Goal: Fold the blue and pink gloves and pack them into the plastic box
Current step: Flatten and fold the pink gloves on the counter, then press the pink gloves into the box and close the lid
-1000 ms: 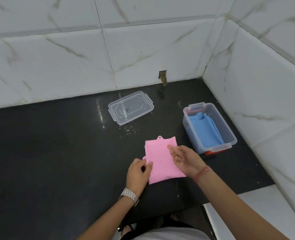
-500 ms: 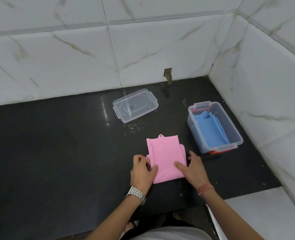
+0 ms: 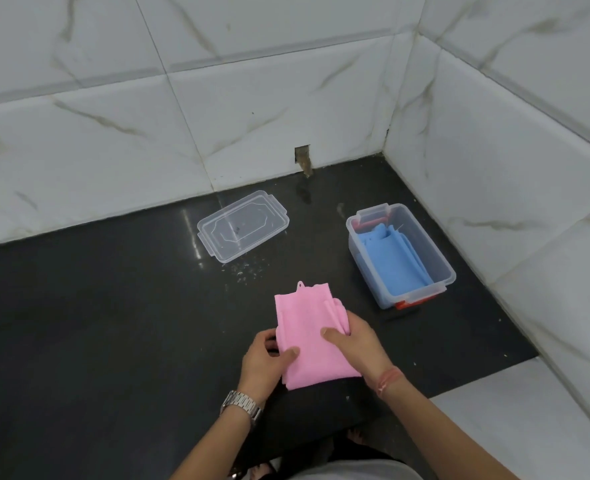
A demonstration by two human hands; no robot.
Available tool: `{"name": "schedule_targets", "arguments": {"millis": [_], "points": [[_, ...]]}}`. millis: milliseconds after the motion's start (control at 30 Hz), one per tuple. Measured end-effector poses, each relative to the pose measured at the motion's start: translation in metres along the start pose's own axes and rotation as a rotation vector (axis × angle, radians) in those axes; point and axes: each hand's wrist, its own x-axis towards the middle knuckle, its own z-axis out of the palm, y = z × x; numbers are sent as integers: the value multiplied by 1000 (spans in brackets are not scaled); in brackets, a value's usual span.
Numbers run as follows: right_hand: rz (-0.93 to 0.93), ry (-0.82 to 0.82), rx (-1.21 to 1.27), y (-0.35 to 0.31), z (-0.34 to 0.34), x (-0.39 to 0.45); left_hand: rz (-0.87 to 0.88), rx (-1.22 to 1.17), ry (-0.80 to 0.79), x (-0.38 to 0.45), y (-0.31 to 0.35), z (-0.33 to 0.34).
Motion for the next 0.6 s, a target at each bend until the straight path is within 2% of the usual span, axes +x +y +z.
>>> {"name": "schedule_targets", "arguments": {"millis": [100, 200, 300, 367, 467, 600], "points": [[-93, -103, 13, -16, -17, -7, -88, -315, -150, -7, 5, 2], [-116, -143, 115, -36, -50, -9, -168, -589, -396, -10, 22, 10], [-144, -165, 221, -54, -93, -2, -146, -754, -615, -6, 54, 29], [-189, -196, 257, -65, -122, 6, -63, -745, -605, -1, 83, 46], [-212, -141, 313, -77, -163, 29, 92, -555, -435, 16, 127, 73], [-118, 61, -102, -79, -192, 82, 140, -310, -283, 41, 164, 107]]}}
